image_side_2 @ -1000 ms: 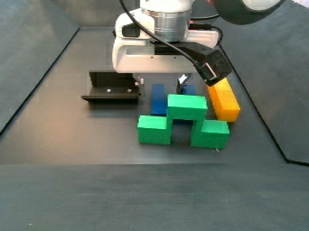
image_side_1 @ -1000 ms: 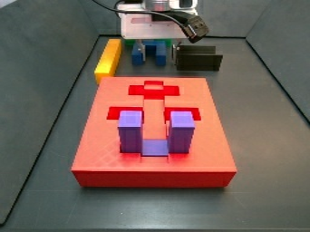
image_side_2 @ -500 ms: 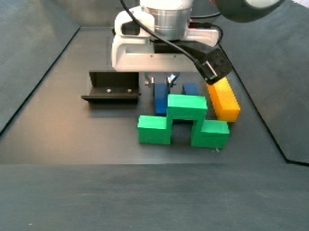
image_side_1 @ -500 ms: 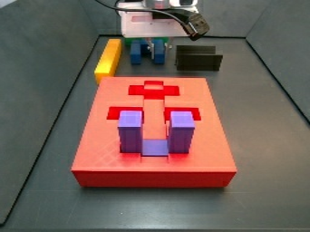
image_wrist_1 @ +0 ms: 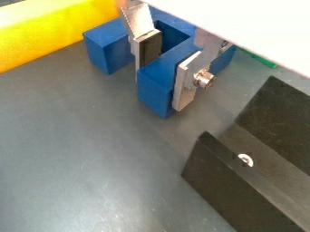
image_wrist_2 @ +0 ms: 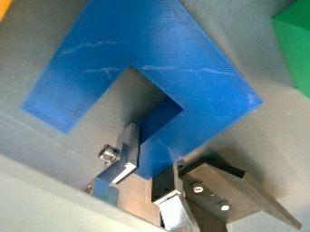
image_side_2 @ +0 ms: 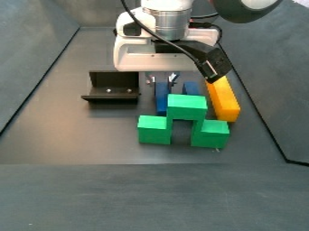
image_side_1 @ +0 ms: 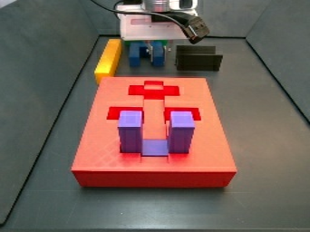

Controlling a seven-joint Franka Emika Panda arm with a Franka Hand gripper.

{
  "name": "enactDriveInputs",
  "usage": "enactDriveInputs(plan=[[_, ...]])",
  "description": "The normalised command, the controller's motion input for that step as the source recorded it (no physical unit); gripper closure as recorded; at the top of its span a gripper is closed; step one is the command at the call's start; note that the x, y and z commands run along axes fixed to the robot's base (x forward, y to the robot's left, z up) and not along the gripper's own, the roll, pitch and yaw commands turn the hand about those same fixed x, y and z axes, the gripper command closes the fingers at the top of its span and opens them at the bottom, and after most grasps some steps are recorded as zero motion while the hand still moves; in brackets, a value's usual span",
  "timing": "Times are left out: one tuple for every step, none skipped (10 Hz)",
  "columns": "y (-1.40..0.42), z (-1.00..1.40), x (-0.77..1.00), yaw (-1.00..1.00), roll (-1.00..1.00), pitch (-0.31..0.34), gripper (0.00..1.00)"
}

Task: Pick up the blue object. Move up. Place the blue object on the fixture. Regrasp the blue object. Move to above the board. Insert the blue object.
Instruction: Pick up the blue object.

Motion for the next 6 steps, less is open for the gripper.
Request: enactDriveInputs(plan=[[0.00,0.00,0.00,0.00,0.00,0.000,1.00],[0.00,0.00,0.00,0.00,0.00,0.000,1.00],[0.00,0.00,0.00,0.00,0.00,0.000,1.00],[0.00,0.00,0.00,0.00,0.00,0.000,1.00],[0.00,0.00,0.00,0.00,0.00,0.000,1.00],[0.00,0.00,0.00,0.00,0.00,0.000,1.00]])
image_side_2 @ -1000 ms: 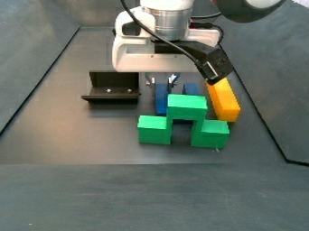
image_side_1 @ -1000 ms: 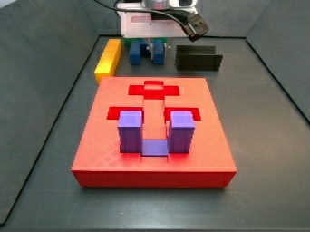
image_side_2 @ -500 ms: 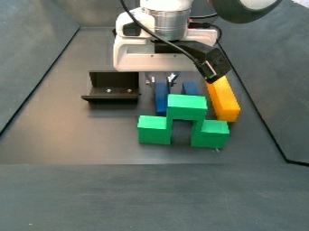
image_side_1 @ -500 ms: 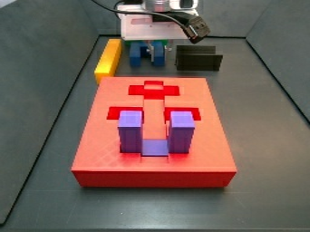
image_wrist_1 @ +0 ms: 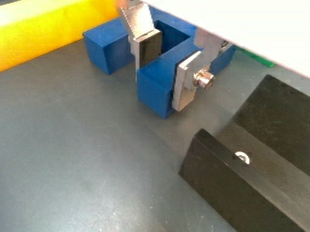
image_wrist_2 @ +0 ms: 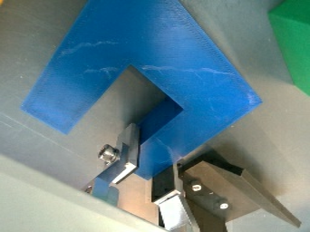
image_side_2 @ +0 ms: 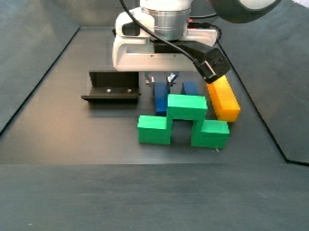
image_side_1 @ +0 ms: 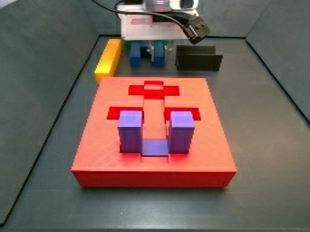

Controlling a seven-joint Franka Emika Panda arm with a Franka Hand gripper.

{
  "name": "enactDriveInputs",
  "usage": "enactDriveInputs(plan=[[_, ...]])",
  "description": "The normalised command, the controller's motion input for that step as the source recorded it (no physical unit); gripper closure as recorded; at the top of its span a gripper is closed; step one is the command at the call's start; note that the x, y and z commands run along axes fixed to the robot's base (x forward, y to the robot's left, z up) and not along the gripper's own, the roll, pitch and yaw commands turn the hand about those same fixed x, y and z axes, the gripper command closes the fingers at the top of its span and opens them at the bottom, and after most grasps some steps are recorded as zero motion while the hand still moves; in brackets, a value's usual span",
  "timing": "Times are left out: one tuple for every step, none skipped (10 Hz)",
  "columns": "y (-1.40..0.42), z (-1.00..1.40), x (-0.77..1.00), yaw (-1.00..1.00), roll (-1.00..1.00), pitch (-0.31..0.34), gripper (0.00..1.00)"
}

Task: Pick up the blue object. Move up. Place the blue object on the fixture. Regrasp the blue object. Move to above the board. Insert the blue object.
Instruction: Pick up the blue object, then move up, then place the blue object on the fixture.

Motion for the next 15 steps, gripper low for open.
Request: enactDriveInputs(plan=[[0.00,0.00,0.00,0.00,0.00,0.000,1.00],[0.00,0.83,0.00,0.00,0.00,0.000,1.00],[-0.06,0.82,-0.01,0.00,0.00,0.013,1.00],[-0.07,0.65,-0.06,0.01,-0.01,0.053,1.00],[-0.03,0.26,-0.03,0.01,0.00,0.023,1.00],[0.00,-0.19,-0.31,0.00,0.00,0.000,1.00],[0.00,-0.14,-0.24,0.00,0.00,0.000,1.00],[0.00,-0.14,-0.25,0.00,0.00,0.000,1.00],[0.00,-0.12,-0.24,0.00,0.00,0.000,1.00],[0.16,0.00,-0.05,0.00,-0.16,-0.003,1.00],[0.31,0.59,0.16,-0.06,-0.58,0.277,1.00],[0.00,0.97,0.34,-0.06,-0.14,0.546,1.00],[0.00,1.00,0.43,-0.01,0.00,0.614,1.00],[-0.07,0.58,0.35,0.00,-0.04,0.380,1.00],[-0.18,0.45,0.47,0.00,-0.02,0.060,1.00]])
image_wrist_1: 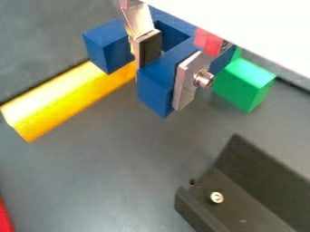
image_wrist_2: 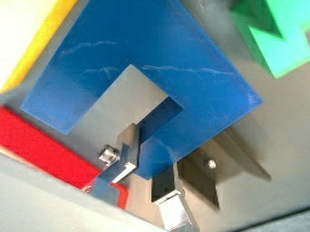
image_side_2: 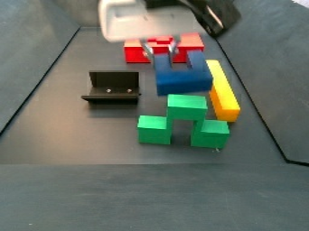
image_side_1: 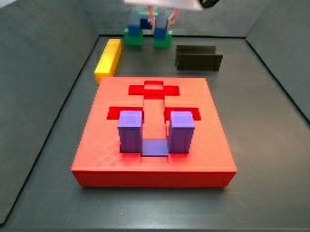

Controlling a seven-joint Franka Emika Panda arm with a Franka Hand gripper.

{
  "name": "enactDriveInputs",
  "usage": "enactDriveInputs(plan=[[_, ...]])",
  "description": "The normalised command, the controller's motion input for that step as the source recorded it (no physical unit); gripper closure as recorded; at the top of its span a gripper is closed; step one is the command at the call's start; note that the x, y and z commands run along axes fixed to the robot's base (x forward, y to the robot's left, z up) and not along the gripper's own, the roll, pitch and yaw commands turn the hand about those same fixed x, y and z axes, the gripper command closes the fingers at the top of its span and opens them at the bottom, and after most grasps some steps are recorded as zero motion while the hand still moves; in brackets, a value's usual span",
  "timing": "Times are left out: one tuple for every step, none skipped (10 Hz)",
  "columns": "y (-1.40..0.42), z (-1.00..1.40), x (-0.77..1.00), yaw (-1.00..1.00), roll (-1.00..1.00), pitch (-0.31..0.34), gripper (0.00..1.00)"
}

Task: Pick up the blue object. Move up. Place the blue object on the fixture. Regrasp the blue object. Move to above the board. Insert the blue object.
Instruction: Place the blue object on the fixture.

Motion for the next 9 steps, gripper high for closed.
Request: enactDriveInputs(plan=[[-0.24,0.45,0.58,0.00,-0.08,0.000,1.00],[-0.32,0.35,0.66,0.00,-0.19,-0.160,1.00],[-0.37,0.33,0.67,0.00,-0.15,-0.277,1.00],[-0.41,0.39,0.61,0.00,-0.22,-0.343,1.00],[-0.38,0.37,0.53,0.00,-0.26,-0.291,1.00],[-0.31,0.42,0.44,0.00,-0.45,-0.191,1.00],[-0.31,0.34,0.32,-0.02,-0.62,-0.091,1.00],[-0.29,0.00,0.47,-0.02,-0.57,0.000,1.00],[-0.24,-0.13,0.56,-0.04,-0.55,0.000,1.00]])
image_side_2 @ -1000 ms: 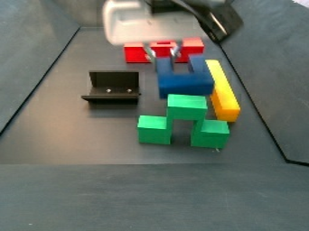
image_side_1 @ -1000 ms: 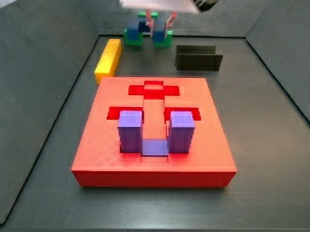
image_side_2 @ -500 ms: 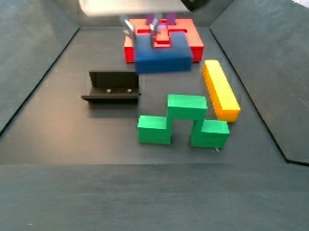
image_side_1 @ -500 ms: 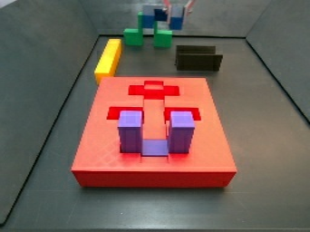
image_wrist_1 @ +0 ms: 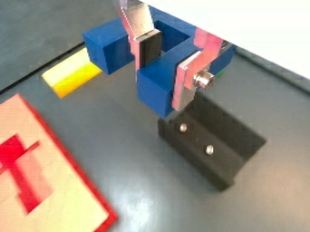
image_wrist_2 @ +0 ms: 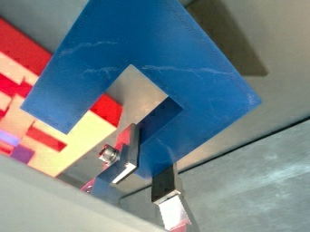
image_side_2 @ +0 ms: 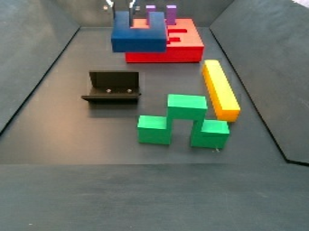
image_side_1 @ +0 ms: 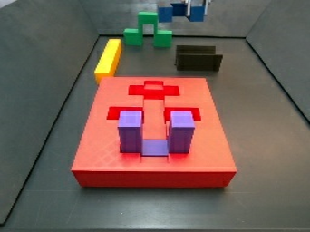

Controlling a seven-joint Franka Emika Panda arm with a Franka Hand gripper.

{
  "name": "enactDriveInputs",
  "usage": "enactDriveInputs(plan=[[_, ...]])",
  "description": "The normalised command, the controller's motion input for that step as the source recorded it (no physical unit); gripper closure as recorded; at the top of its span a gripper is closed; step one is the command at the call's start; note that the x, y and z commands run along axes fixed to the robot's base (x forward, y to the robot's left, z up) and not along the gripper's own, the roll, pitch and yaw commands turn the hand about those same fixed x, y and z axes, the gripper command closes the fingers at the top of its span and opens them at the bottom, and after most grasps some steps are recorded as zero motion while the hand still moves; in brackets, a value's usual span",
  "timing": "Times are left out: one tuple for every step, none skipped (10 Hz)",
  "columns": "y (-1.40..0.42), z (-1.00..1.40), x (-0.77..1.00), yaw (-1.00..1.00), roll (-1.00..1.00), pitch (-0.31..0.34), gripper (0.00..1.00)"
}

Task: Pick up the blue object. Move up. Place the blue object on the fixture. Regrasp the blue object. Move to above the board. Insert the blue object.
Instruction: Place the blue object on the fixture.

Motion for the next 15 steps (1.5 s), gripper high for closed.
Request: enactDriveInputs(plan=[[-0.18,-0.19,0.62,-0.03,-0.56,0.000,1.00],[-0.18,-0.27,0.76,-0.02,-0.48,0.026,1.00],[-0.12,-0.13,0.97,-0.14,-0.28,0.051,1.00],[0.07,-0.09,0.89,0.00,-0.53,0.289,1.00],[0.00,0.00,0.94,-0.05,-0.31,0.403,1.00],[0.00,0.00,0.98,-0.11,-0.38,0.237,1.00],[0.00,0.00,1.00,-0.17,-0.58,0.097,1.00],[0.00,-0.13,0.95,-0.22,-0.76,0.000,1.00],[0.09,-0.09,0.72,-0.37,-0.97,-0.209,1.00],[0.21,-0.10,0.67,-0.37,-0.91,-0.406,1.00],[0.20,0.00,0.65,-0.45,-0.77,-0.191,1.00],[0.21,0.00,0.55,-0.45,-0.79,-0.186,1.00],[0.33,-0.19,0.33,-0.29,-0.89,0.000,1.00],[0.45,-0.30,0.35,-0.16,-0.80,0.174,1.00],[0.46,-0.38,0.32,-0.18,-0.72,0.171,1.00]])
